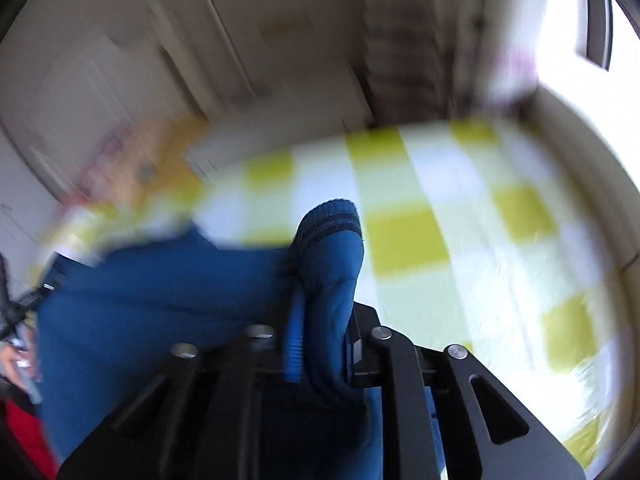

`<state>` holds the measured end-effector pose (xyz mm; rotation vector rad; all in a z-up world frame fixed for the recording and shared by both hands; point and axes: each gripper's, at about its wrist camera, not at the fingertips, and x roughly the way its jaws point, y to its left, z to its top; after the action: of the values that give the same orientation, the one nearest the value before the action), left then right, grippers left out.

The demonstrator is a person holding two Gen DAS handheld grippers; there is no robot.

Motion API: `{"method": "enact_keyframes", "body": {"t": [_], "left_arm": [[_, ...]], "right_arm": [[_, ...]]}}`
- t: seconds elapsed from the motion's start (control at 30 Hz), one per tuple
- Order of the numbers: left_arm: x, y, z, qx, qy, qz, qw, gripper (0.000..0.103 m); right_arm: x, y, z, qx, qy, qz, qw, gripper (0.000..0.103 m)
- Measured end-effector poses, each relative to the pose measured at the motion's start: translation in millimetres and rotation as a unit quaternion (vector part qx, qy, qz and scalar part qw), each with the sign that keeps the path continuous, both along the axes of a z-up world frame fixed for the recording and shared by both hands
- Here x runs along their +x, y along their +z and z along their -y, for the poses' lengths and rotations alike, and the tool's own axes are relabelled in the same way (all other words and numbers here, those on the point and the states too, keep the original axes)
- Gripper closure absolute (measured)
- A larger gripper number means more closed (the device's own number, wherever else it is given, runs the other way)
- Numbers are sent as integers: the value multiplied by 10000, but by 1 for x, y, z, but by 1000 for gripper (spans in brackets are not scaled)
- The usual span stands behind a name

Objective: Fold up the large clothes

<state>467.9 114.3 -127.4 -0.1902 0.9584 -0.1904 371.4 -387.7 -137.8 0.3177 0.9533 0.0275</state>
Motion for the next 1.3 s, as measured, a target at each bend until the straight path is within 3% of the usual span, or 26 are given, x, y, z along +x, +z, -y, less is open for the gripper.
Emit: {"method": "enact_keyframes", "body": {"t": [0.03,0.1,0.17,0.23,0.27,0.3,0.33,0.37,0.4,0.47,0.57,0.7,0.8,0.9,1.17,1.27,1.3], "left_arm": [[2,-12,2,-2,33,-138,9999,62],[-6,-2,-2,92,177,126,9997,59],[-10,0,1,386,219,228,9988,31],[-14,2,-4,211,258,286,9990,30],[-21,8,-11,49,381,471,9982,30],[-24,15,-18,-49,486,637,9968,30],[-30,24,-26,-159,612,866,9942,27],[-41,35,-31,-237,738,1136,9905,22],[-46,44,-34,-237,784,1281,9884,21],[-61,60,-30,-151,691,1490,9863,19],[-85,82,-8,395,391,1579,9859,15],[-119,95,38,697,-346,1797,9806,9],[-122,97,79,1032,-652,1928,9736,9],[-105,102,103,1280,-710,1893,9709,9],[-64,116,113,1513,-405,1814,9709,8],[-48,102,124,1596,-377,1796,9700,3],[-41,91,127,1673,-385,1697,9704,3]], "right_arm": [[-5,-5,9,347,-179,194,9990,86],[-11,-7,19,587,-278,244,9976,86],[-13,-7,24,689,-273,280,9969,84],[-16,0,26,608,-368,257,9971,81],[-21,8,25,465,-501,250,9973,73],[-25,15,23,466,-506,319,9971,54],[-34,28,21,493,-422,522,9965,41],[-43,42,15,354,-400,716,9960,13],[-57,61,6,101,-329,1055,9938,6],[-75,86,-19,-286,5,1354,9904,6],[-104,112,-53,-615,514,1538,9849,6],[-115,113,-106,-718,1106,1594,9784,6],[-102,108,-148,-1024,1322,1483,9747,6],[-89,111,-158,-942,1249,1440,9771,6],[-52,120,-153,-803,846,1423,9829,6],[-27,91,-163,-1290,873,1181,9807,4],[-12,64,-166,-1578,855,785,9806,4]]}}
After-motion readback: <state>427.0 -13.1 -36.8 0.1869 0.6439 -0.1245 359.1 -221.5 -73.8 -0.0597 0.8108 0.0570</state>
